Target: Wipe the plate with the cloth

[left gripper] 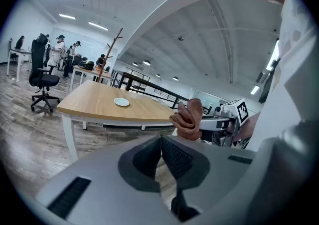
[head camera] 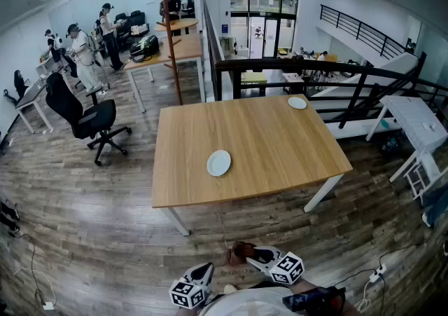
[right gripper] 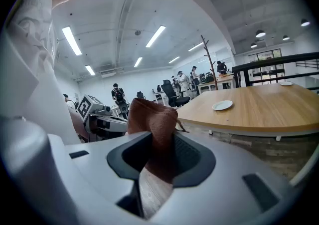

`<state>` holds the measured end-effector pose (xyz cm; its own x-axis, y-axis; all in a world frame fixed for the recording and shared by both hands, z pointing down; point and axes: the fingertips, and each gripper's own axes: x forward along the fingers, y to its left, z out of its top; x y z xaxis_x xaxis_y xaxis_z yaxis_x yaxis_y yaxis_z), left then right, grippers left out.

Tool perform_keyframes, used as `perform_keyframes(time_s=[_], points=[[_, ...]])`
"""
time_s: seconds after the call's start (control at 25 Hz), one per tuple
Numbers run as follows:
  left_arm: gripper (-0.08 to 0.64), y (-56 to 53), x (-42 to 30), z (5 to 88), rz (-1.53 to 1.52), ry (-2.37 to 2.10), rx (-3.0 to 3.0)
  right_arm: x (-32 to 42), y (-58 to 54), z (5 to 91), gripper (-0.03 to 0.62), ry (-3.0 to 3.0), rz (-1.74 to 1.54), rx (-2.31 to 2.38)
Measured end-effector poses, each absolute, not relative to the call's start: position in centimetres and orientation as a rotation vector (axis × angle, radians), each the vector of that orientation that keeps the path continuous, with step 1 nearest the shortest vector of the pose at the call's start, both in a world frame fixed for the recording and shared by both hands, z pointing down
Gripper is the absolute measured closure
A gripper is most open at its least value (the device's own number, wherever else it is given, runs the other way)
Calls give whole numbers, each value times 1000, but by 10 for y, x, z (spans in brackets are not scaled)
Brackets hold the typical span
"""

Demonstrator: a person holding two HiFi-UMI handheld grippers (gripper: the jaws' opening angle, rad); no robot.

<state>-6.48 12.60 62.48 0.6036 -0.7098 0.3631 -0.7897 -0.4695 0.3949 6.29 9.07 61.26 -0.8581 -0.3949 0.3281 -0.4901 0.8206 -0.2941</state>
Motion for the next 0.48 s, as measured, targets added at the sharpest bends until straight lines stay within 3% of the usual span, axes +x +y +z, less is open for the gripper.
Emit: perform_keyframes(time_s=[0.48], points=[[546,132,-25,615,210,-1152,2345,97,95,594,465,-2843,564,788]])
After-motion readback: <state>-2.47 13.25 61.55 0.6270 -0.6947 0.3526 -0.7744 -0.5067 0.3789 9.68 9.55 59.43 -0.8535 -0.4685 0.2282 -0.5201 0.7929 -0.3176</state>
